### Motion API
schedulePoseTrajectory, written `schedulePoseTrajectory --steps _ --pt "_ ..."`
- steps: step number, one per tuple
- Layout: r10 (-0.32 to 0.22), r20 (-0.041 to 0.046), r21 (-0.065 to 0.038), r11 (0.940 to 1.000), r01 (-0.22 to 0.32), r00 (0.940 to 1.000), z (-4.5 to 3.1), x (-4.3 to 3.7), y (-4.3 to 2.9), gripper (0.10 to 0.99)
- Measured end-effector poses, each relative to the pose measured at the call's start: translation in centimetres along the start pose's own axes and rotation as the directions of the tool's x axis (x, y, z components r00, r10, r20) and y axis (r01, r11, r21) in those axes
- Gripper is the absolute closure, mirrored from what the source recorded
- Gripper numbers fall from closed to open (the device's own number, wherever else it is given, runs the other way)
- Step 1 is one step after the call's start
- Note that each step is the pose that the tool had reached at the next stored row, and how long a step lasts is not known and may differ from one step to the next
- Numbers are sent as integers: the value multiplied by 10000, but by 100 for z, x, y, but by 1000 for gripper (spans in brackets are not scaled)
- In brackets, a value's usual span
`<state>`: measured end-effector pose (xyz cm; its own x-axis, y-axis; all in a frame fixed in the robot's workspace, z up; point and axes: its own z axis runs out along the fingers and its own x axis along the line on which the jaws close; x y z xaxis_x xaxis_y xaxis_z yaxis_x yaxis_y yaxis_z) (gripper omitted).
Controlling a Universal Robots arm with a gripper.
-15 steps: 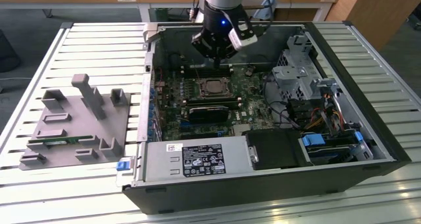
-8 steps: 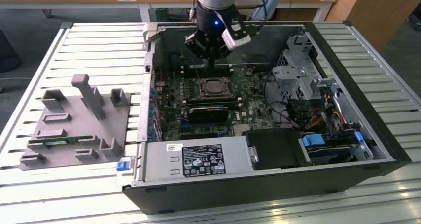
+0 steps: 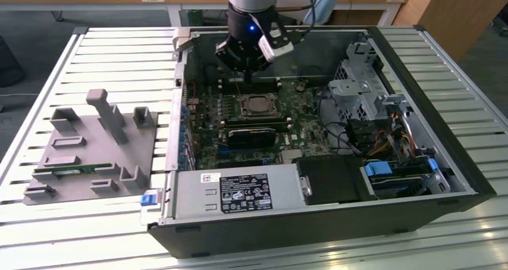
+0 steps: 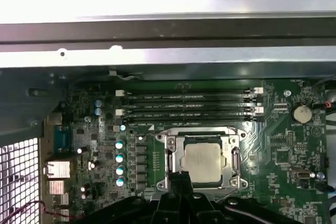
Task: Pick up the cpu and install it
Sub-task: 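Install the first cpu locking lever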
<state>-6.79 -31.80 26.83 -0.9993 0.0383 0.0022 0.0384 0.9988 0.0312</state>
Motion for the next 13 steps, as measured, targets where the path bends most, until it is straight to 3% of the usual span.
schedulePoseTrajectory --steps 13 --pt "0 3 0 10000 0 10000 15 73 -3 980"
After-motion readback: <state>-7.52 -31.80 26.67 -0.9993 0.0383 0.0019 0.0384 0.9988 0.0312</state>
